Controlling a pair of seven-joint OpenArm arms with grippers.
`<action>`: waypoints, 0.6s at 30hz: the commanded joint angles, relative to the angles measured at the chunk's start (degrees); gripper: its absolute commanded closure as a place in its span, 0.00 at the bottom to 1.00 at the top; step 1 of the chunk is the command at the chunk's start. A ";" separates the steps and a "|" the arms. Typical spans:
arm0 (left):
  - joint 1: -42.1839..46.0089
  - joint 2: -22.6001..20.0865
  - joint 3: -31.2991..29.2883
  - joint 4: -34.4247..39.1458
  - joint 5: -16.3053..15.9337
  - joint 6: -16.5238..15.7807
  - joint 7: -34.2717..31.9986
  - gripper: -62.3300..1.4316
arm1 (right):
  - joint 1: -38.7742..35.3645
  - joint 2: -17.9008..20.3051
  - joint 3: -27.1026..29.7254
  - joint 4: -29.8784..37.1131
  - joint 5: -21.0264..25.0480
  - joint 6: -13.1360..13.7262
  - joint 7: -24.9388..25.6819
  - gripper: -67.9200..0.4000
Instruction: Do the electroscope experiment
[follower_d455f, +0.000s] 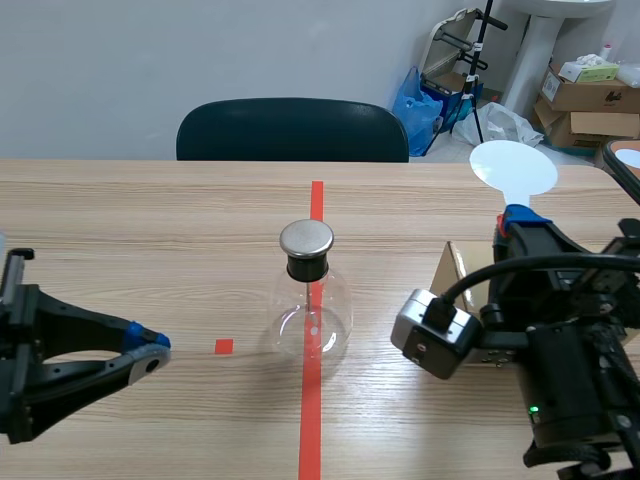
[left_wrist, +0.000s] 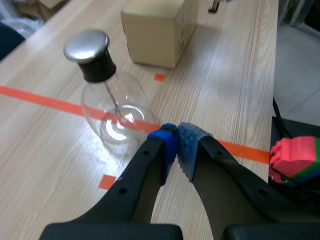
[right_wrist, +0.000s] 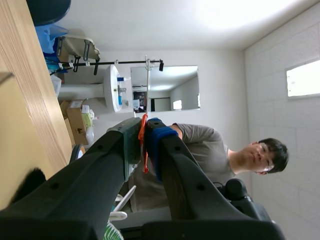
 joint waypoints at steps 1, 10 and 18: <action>-4.09 2.19 2.36 -3.04 -0.63 0.02 -1.01 0.95 | 1.11 0.31 -0.42 0.55 0.20 0.39 -0.76 0.97; -23.96 12.92 15.82 -27.10 -0.35 0.66 -5.29 0.93 | 3.30 1.22 -7.52 0.20 -0.55 1.88 -5.18 0.97; -30.71 19.63 21.24 -39.78 3.13 4.83 -10.95 0.93 | 5.70 3.02 -12.90 -3.04 -0.55 1.88 -7.91 0.97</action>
